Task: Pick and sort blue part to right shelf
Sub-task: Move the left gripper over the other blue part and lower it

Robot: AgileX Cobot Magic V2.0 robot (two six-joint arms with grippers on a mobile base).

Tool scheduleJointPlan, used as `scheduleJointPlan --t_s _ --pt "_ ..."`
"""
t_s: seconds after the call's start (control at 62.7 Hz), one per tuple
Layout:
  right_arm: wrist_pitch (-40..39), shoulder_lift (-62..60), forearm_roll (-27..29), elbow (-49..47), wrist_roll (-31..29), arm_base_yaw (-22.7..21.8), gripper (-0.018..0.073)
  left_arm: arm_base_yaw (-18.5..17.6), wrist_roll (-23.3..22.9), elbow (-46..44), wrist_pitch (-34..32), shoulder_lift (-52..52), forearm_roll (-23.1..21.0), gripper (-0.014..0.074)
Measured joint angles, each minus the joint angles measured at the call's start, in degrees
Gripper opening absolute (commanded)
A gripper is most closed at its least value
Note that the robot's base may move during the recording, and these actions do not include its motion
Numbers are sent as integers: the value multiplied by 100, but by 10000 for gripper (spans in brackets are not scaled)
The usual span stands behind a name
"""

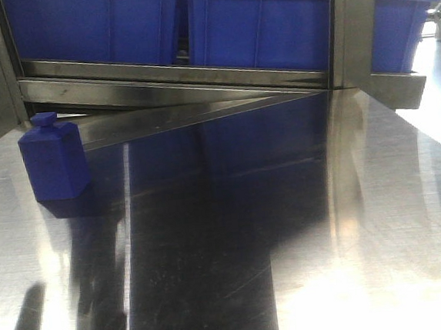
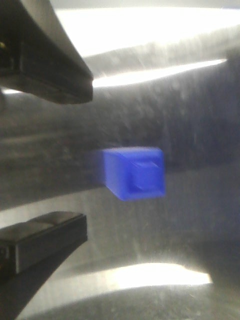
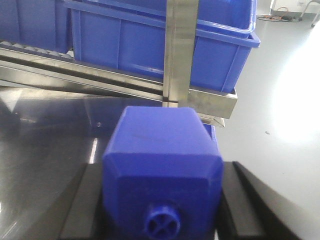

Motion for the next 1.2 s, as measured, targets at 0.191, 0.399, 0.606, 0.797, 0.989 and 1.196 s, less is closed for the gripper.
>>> scheduleJointPlan --t_s 0.191,0.399,0.606,0.797,0.989,1.196 --pt "0 0 0 0 0 0 330 -70 -14 -1589 1054 1454 -145 512" --pt "0 0 0 0 0 0 330 -70 -140 -2751 1810 2456 -156 512" --pt "0 0 0 0 0 0 330 -70 -179 -2889 1965 2584 -144 512" --pt "0 0 0 0 0 0 330 -70 -283 -2889 1987 2757 -67 512" --pt "5 0 0 0 0 0 330 -70 -398 -2889 2038 2823 -34 512" --pt "5 0 0 0 0 0 330 -70 -508 -2718 2051 2861 -34 512"
